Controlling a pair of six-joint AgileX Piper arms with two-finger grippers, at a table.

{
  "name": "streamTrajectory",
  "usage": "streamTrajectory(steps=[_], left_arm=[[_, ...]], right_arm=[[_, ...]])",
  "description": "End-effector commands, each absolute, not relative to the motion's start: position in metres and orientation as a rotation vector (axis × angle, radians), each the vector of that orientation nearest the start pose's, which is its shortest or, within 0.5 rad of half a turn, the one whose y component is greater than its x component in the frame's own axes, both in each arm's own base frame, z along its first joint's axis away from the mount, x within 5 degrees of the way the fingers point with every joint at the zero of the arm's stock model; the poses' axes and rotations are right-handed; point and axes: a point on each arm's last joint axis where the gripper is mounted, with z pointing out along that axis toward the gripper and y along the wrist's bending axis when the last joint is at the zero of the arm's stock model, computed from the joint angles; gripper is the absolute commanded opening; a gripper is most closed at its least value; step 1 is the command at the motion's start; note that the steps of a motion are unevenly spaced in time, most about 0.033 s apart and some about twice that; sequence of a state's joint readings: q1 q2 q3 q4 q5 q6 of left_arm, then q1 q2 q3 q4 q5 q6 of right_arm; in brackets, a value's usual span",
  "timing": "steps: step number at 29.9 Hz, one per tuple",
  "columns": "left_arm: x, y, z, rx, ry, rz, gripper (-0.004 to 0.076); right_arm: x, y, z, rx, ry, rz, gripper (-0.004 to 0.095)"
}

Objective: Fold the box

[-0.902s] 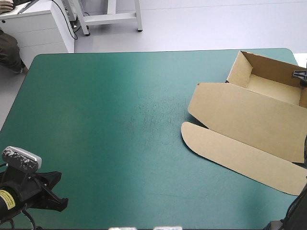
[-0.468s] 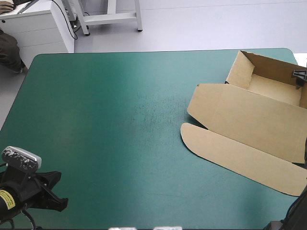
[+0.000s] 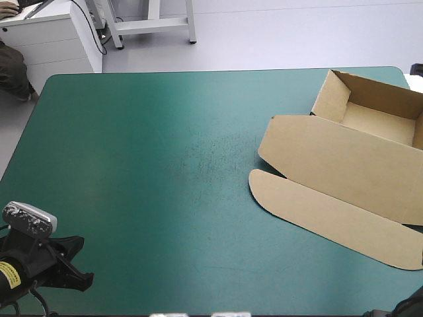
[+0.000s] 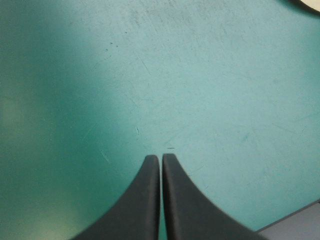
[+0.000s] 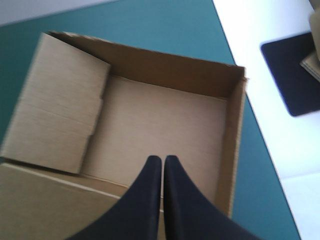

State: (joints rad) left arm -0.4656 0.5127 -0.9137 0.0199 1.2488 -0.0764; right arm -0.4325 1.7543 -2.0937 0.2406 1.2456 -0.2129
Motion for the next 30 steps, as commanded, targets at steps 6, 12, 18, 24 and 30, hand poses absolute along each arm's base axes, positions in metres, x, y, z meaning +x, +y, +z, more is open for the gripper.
streamTrajectory(steps=[6, 12, 18, 24, 30], left_arm=[[0.046, -0.02, 0.375, 0.446, 2.291, -0.239, -0.0008], [0.05, -0.019, 0.378, 0.44, 2.234, -0.202, -0.0008], [0.061, -0.026, 0.364, 0.439, 2.187, -0.226, -0.0008], [0.068, -0.032, 0.332, 0.456, 2.262, -0.239, -0.0008], [0.069, -0.034, 0.313, 0.476, 2.323, -0.24, -0.0008]], right_arm=[[0.274, -0.058, 0.511, -0.013, 2.173, 0.15, -0.0005], [0.229, -0.01, 0.494, -0.212, 2.198, 0.212, -0.0005], [0.172, 0.012, 0.467, -0.253, 2.157, 0.26, -0.0005], [0.113, 0.021, 0.429, -0.294, 2.144, 0.25, -0.0005], [0.075, 0.026, 0.39, -0.305, 2.149, 0.246, -0.0005]])
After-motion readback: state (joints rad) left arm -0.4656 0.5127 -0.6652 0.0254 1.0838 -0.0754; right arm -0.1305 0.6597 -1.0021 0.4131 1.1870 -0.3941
